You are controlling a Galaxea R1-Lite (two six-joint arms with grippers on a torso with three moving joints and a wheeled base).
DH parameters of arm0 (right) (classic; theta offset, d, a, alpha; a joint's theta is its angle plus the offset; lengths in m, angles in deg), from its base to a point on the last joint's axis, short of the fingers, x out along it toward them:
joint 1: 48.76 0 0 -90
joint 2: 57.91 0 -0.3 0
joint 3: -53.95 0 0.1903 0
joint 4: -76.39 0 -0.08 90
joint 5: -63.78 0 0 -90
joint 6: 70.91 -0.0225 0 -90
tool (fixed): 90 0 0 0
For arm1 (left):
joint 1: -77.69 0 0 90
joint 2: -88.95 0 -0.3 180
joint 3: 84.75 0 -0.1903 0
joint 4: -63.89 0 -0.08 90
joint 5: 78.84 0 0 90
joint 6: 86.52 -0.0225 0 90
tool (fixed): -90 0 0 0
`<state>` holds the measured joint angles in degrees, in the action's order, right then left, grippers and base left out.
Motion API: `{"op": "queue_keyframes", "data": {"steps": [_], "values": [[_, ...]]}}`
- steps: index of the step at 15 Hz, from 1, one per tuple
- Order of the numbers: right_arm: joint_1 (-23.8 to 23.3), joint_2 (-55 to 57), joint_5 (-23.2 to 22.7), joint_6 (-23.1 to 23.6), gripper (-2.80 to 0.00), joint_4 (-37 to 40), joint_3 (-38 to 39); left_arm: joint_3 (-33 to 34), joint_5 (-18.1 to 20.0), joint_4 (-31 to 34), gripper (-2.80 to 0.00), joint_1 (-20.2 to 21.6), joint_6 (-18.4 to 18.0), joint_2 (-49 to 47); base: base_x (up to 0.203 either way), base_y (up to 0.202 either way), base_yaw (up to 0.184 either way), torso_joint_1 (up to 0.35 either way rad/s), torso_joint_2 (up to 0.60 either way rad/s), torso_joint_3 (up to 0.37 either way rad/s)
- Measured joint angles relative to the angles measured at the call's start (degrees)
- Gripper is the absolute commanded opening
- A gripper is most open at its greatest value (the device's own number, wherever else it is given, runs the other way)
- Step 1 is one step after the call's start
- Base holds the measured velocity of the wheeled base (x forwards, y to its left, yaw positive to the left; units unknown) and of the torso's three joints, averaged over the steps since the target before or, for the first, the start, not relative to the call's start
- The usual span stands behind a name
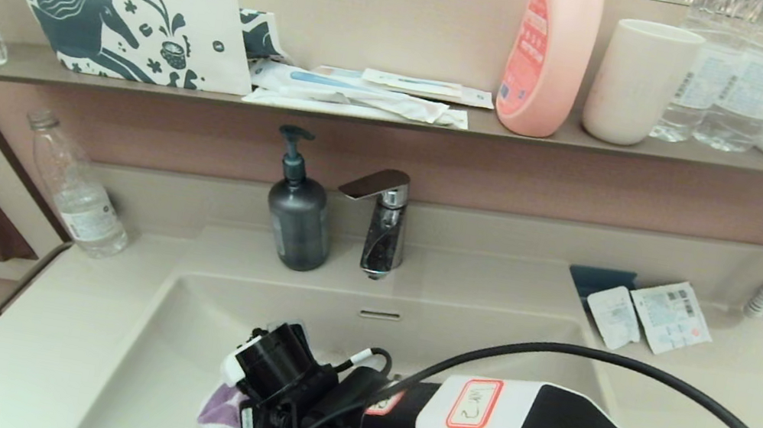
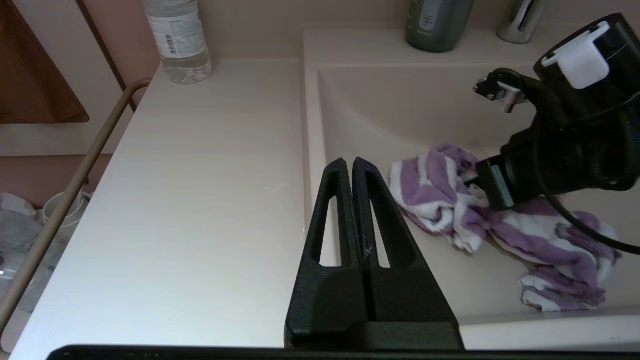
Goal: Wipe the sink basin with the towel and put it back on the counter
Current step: Wipe the sink
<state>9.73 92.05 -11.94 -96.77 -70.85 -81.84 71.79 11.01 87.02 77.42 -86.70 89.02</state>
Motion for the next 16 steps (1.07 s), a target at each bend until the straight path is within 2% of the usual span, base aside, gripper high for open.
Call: {"op": "queue_keyframes", "data": {"steps": [3,8,16], "values": [[-1.7,1.8,8.8,5.6,-2.80,-5.8,-0.2,0.0,0.0,0.0,-2.80,0.0,0.0,0.0,0.000,0.000,0.000,0.000,0.00,0.000],[-4.3,1.7,16.5,4.5,-2.80,2.9,1.1,0.0,0.0,0.0,-2.80,0.0,0.0,0.0,0.000,0.000,0.000,0.000,0.00,0.000],[-9.3,-5.4,19.0,4.0,-2.80,3.5,16.5,0.0,0.0,0.0,-2.80,0.0,0.0,0.0,0.000,0.000,0.000,0.000,0.00,0.000]]}}
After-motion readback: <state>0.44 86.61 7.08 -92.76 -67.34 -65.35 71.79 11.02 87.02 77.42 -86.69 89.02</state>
